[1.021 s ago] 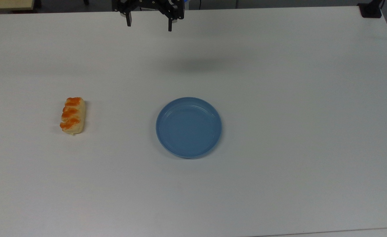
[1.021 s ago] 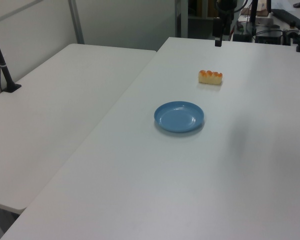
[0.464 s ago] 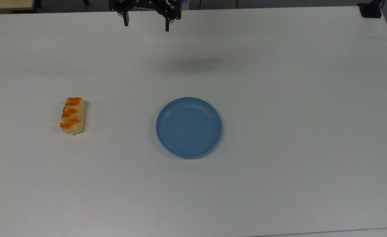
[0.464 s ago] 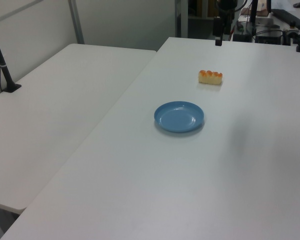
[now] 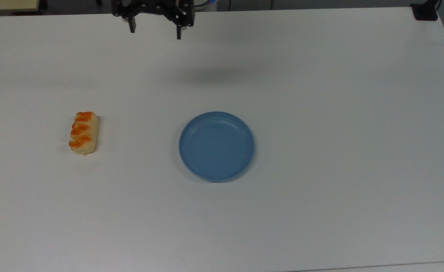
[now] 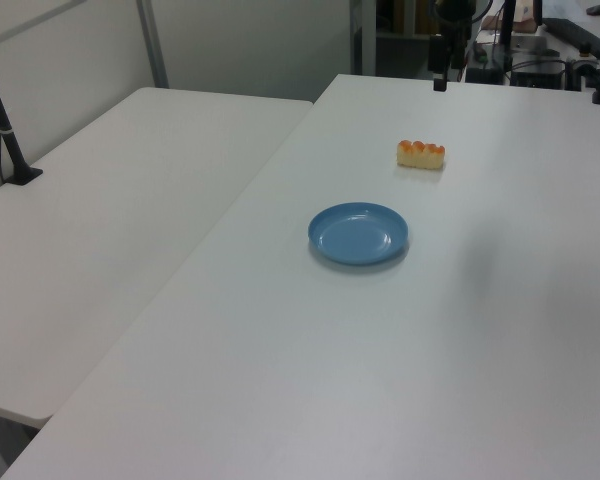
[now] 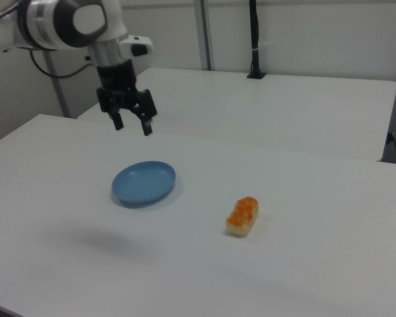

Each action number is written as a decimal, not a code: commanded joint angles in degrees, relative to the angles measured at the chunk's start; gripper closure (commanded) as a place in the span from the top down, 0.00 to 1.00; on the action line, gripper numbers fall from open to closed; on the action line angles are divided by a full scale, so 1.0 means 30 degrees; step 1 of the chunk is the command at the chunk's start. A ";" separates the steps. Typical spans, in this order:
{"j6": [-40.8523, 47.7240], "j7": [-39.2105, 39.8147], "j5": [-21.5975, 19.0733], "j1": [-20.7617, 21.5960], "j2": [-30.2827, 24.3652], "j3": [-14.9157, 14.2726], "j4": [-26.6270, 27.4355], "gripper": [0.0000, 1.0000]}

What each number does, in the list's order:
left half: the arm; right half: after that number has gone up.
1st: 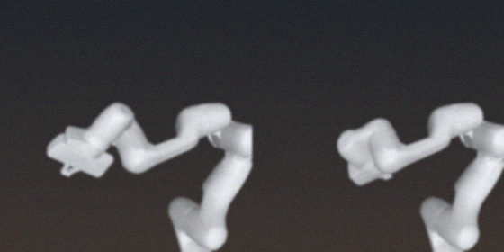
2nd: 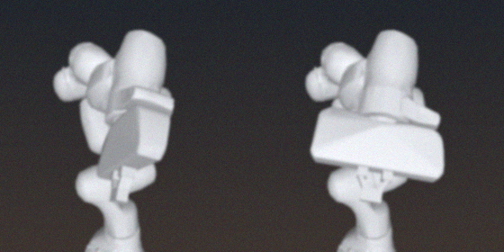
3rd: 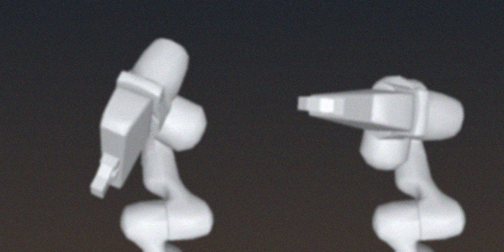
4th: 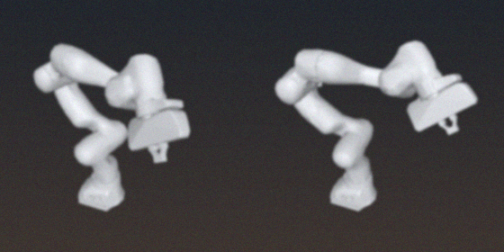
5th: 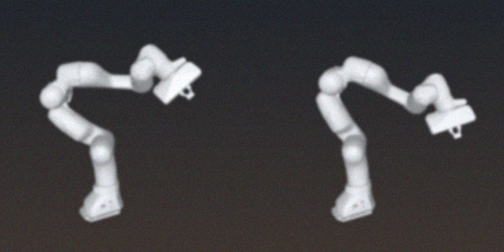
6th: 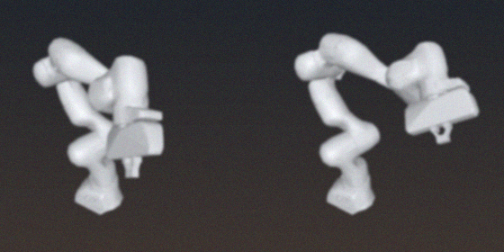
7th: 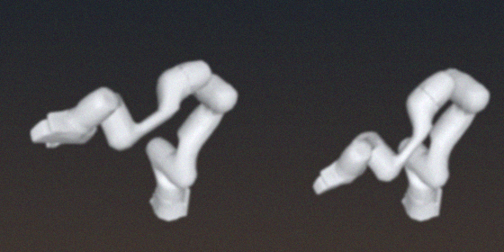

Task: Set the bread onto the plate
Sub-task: 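Move the open gripper over the orange-topped bread and lower it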

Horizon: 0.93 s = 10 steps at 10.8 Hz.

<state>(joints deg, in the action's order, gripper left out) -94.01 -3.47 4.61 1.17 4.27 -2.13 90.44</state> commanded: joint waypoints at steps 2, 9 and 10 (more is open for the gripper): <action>-0.3279 0.2560 -0.0305 -0.2727 0.2025 -0.0110 0.0148 1.00; -0.9172 0.6108 0.0368 -0.6305 0.7826 -0.0111 0.0118 1.00; -1.0195 0.6022 0.0369 -0.6337 0.8472 -0.0111 0.0118 1.00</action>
<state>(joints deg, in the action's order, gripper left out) -119.98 13.45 5.08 -17.61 26.62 -2.34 91.05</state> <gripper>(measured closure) 0.000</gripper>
